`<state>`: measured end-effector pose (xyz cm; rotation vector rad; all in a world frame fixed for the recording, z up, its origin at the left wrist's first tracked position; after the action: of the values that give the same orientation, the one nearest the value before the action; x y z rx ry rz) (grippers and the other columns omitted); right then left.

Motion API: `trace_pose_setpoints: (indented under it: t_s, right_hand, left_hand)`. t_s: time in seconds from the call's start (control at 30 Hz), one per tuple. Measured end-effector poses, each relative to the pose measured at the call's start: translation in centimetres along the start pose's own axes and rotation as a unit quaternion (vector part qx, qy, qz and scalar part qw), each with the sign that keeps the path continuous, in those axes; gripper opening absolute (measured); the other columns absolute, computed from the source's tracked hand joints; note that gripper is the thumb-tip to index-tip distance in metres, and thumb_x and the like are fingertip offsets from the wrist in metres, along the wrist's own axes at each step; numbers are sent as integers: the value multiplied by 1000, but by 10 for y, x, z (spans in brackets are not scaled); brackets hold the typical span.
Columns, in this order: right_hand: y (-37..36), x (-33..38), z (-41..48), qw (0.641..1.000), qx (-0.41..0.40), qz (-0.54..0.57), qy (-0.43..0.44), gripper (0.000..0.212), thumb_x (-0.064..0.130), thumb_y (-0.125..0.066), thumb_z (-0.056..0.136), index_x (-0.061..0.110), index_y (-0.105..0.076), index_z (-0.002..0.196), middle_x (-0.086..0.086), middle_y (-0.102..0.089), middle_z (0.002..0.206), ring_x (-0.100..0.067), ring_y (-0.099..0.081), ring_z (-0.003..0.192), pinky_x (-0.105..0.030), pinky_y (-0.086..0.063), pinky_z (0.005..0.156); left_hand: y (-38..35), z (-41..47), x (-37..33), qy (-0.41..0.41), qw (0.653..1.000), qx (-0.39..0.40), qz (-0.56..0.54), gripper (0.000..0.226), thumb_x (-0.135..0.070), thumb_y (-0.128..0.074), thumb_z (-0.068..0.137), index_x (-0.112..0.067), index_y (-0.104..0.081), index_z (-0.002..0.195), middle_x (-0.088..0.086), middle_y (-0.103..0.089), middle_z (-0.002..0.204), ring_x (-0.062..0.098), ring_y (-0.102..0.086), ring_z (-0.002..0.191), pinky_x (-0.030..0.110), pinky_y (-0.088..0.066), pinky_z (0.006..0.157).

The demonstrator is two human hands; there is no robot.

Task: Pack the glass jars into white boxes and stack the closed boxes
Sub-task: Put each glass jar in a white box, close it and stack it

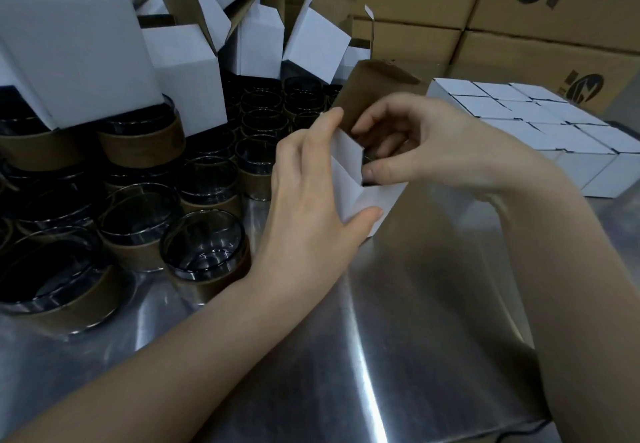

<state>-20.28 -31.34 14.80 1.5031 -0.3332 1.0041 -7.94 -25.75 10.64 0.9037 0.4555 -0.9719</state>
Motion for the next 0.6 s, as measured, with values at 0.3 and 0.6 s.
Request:
trace_pose_setpoints:
  t_s: [0.3, 0.6]
  right_hand:
    - [42, -17, 2, 958, -233, 165, 20, 46, -18, -43, 75, 21, -67, 73, 0, -69, 82, -6, -62, 69, -22, -51, 66]
    - [9, -47, 12, 944, -80, 307, -90, 26, -6, -65, 86, 13, -59, 104, -9, -69, 88, -9, -65, 60, -19, -48, 50]
  left_hand:
    - [-3, -1, 6, 35, 998, 25, -36, 90, -19, -78, 79, -37, -25, 149, -11, -22, 129, -8, -30, 116, -6, -14, 98]
    - [-7, -3, 17, 109, 986, 40, -120, 58, -23, -66, 89, -37, -42, 141, -7, -23, 147, -14, -30, 124, -9, -20, 91]
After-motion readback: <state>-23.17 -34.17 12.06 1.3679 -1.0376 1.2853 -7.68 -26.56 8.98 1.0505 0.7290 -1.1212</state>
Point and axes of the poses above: each hand's wrist, its own z-axis towards the middle knuckle, its own y-axis out of the back of the hand, x = y × z, the point moved 8 cm from there along z, towards the middle knuckle
